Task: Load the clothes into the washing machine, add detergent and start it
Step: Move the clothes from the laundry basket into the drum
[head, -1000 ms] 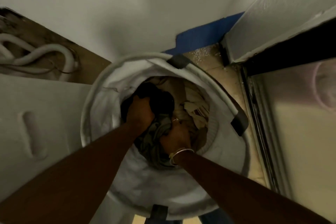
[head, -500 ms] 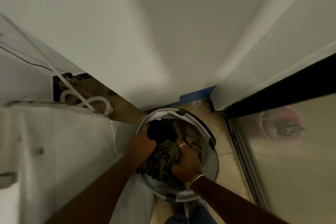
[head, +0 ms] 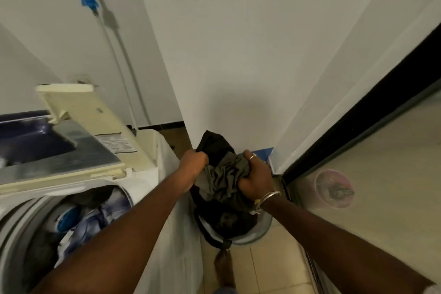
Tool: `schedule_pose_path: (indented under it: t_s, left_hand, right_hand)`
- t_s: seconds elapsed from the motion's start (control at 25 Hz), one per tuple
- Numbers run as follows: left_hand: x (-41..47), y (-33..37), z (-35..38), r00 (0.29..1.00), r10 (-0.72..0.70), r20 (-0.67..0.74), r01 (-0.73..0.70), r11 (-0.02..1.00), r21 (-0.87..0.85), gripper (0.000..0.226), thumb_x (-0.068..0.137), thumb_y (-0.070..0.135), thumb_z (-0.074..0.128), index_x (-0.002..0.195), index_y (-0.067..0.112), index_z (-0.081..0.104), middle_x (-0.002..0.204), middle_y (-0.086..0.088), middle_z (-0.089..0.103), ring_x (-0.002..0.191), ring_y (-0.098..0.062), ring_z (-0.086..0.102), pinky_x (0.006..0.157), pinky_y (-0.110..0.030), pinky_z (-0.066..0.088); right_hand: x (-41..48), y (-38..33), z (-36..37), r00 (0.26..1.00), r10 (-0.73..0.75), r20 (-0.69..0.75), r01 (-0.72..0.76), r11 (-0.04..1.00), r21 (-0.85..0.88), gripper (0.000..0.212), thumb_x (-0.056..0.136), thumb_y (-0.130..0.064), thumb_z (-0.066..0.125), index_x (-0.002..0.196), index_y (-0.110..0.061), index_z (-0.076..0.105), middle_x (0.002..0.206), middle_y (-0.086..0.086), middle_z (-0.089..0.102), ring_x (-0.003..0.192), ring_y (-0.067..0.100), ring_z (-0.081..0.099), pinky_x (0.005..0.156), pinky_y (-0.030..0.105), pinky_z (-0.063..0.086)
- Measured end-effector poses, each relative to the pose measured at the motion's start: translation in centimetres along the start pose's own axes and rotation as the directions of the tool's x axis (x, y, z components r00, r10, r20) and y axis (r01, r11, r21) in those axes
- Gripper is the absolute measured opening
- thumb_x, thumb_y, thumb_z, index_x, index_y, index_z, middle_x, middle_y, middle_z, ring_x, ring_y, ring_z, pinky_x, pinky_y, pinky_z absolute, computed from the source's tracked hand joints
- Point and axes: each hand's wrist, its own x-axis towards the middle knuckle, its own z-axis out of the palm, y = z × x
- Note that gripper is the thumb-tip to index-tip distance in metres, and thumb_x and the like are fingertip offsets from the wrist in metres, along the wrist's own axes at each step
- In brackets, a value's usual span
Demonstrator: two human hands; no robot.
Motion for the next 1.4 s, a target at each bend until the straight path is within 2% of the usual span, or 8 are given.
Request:
schedule_pose_path:
  t_s: [0.16, 0.4, 0.56, 0.68, 1.08, 1.16, 1.28, 1.4]
  left_hand:
    - [-6.4, 1.9, -2.3, 0.997, 0.047, -0.058, -0.056, 0.986, -0.16, 0.025, 0.082, -0.002, 0.052, 0.105, 0.0, 0.06, 0.071, -0.012, 0.055, 0.059, -0.025, 0.053, 0.054, -0.027, 0.04]
    - [-19.0, 3.5, -7.1, 0.944, 0.276, -0.182, -0.32, 0.902, -0.291, 0.012, 0.078, -0.002, 0.05, 0.07, 0.006, 0.054, 0.064, -0.009, 0.05, 0.055, -0.023, 0.046, 0.05, -0.026, 0.034]
    - [-26.4, 3.7, -11.8, 0.914, 0.317, -0.253, -0.395, 0.839, -0.375, 0.02, 0.076, -0.001, 0.047, 0.061, 0.012, 0.044, 0.061, -0.006, 0.043, 0.054, -0.022, 0.041, 0.05, -0.026, 0.031]
    - [-31.4, 3.5, -16.5, 0.877, 0.33, -0.349, -0.457, 0.796, -0.397, 0.024, 0.078, -0.001, 0.045, 0.06, 0.014, 0.039, 0.057, -0.004, 0.038, 0.051, -0.019, 0.037, 0.046, -0.023, 0.028]
    - [-37.9, -0.4, -34.7, 0.688, 0.325, -0.649, -0.684, 0.587, -0.432, 0.036, 0.062, 0.002, 0.044, 0.066, 0.023, 0.015, 0.058, -0.001, 0.019, 0.053, -0.017, 0.019, 0.056, -0.035, 0.016]
    - [-37.0, -2.2, -38.5, 0.669, 0.279, -0.689, -0.69, 0.579, -0.435, 0.034, 0.055, 0.008, 0.046, 0.065, 0.024, 0.018, 0.063, -0.003, 0.021, 0.061, -0.022, 0.02, 0.061, -0.04, 0.018]
    - [-35.3, -5.0, -43.5, 0.668, 0.239, -0.704, -0.678, 0.585, -0.445, 0.025, 0.053, 0.009, 0.044, 0.058, 0.023, 0.025, 0.06, -0.002, 0.028, 0.057, -0.019, 0.027, 0.056, -0.034, 0.022]
    - [-33.9, -8.0, -47.0, 0.688, 0.198, -0.698, -0.641, 0.617, -0.457, 0.012, 0.058, 0.007, 0.044, 0.055, 0.016, 0.038, 0.058, -0.002, 0.04, 0.054, -0.019, 0.037, 0.057, -0.033, 0.029]
  right_hand:
    - [-1.4, -6.1, -2.5, 0.988, -0.106, -0.112, 0.113, 0.992, 0.061, 0.01, 0.075, -0.014, 0.057, 0.077, -0.016, 0.047, 0.067, -0.001, 0.053, 0.062, 0.013, 0.05, 0.06, 0.04, 0.045]
    - [-5.2, -18.0, -6.3, 0.934, -0.259, -0.248, 0.273, 0.962, 0.023, 0.018, 0.076, -0.012, 0.061, 0.078, -0.018, 0.045, 0.067, -0.003, 0.055, 0.064, 0.017, 0.054, 0.06, 0.031, 0.044]
    - [-8.0, -25.7, -6.6, 0.898, -0.32, -0.301, 0.358, 0.93, 0.079, 0.025, 0.074, -0.008, 0.063, 0.078, -0.026, 0.047, 0.065, -0.011, 0.055, 0.06, 0.004, 0.05, 0.059, 0.028, 0.044]
    - [-9.7, -31.7, -5.2, 0.891, -0.344, -0.295, 0.397, 0.906, 0.145, 0.025, 0.073, -0.009, 0.061, 0.076, -0.028, 0.045, 0.063, -0.012, 0.054, 0.058, 0.004, 0.048, 0.059, 0.028, 0.044]
    - [-12.4, -48.9, 6.8, 0.853, -0.451, -0.262, 0.521, 0.767, 0.376, 0.014, 0.073, -0.007, 0.057, 0.083, -0.017, 0.053, 0.067, -0.009, 0.058, 0.064, 0.011, 0.055, 0.064, 0.031, 0.051]
    - [-12.7, -50.8, 10.3, 0.855, -0.464, -0.23, 0.518, 0.75, 0.412, 0.012, 0.074, -0.007, 0.057, 0.081, -0.015, 0.051, 0.068, -0.005, 0.059, 0.065, 0.017, 0.056, 0.067, 0.035, 0.053]
    - [-12.9, -52.7, 16.2, 0.889, -0.426, -0.17, 0.453, 0.76, 0.467, 0.008, 0.076, -0.01, 0.056, 0.082, -0.015, 0.053, 0.072, -0.003, 0.061, 0.07, 0.02, 0.059, 0.074, 0.041, 0.055]
    - [-13.0, -53.6, 21.6, 0.915, -0.387, -0.11, 0.393, 0.799, 0.455, 0.007, 0.077, -0.016, 0.054, 0.082, -0.02, 0.053, 0.073, -0.01, 0.06, 0.07, 0.014, 0.058, 0.073, 0.035, 0.052]
